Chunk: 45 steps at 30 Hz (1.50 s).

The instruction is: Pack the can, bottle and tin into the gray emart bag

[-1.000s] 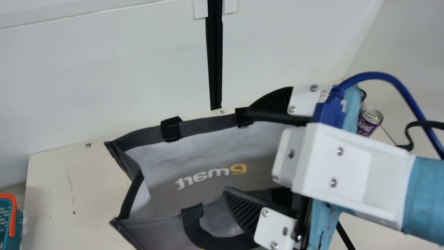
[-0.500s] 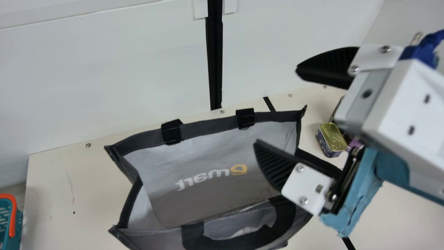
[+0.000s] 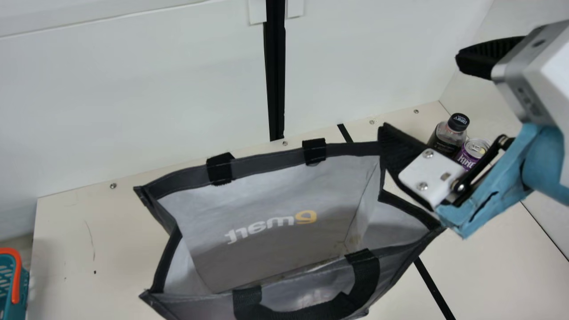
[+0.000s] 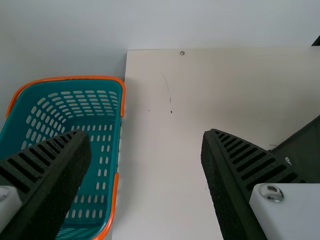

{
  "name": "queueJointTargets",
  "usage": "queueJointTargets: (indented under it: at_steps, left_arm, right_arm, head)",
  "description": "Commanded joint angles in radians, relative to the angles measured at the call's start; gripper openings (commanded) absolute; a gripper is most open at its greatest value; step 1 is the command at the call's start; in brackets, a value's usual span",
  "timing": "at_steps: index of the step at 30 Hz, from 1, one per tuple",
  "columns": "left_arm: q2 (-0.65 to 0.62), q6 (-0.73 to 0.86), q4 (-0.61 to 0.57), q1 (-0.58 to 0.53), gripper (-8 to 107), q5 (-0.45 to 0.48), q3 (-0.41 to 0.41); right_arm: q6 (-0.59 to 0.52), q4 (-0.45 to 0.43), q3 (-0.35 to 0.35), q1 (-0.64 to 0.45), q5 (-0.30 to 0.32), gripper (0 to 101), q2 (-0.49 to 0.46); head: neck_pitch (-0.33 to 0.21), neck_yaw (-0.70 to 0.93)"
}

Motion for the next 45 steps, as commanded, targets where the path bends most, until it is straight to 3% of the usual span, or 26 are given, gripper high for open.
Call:
queueJointTargets:
  at_steps: [1,23,45]
  left_arm:
    - [0.0,0.0,0.0,0.0,90,0.0,0.0]
    - [0.0,0.0,0.0,0.0,90,0.0,0.0]
    - [0.0,0.0,0.0,0.0,90,0.0,0.0]
  right_arm:
    - [0.007,0.0,0.006,-0.049,-0.001,91,0.001]
    - [0.046,0.037,0.122,-0.414,-0.001,91,0.008]
    - [0.02,0.037,0.31,-0.604,-0.001,91,-0.01]
  head:
    - [-0.023,-0.001]
    - [-0.023,-0.001]
    - [-0.023,-0.001]
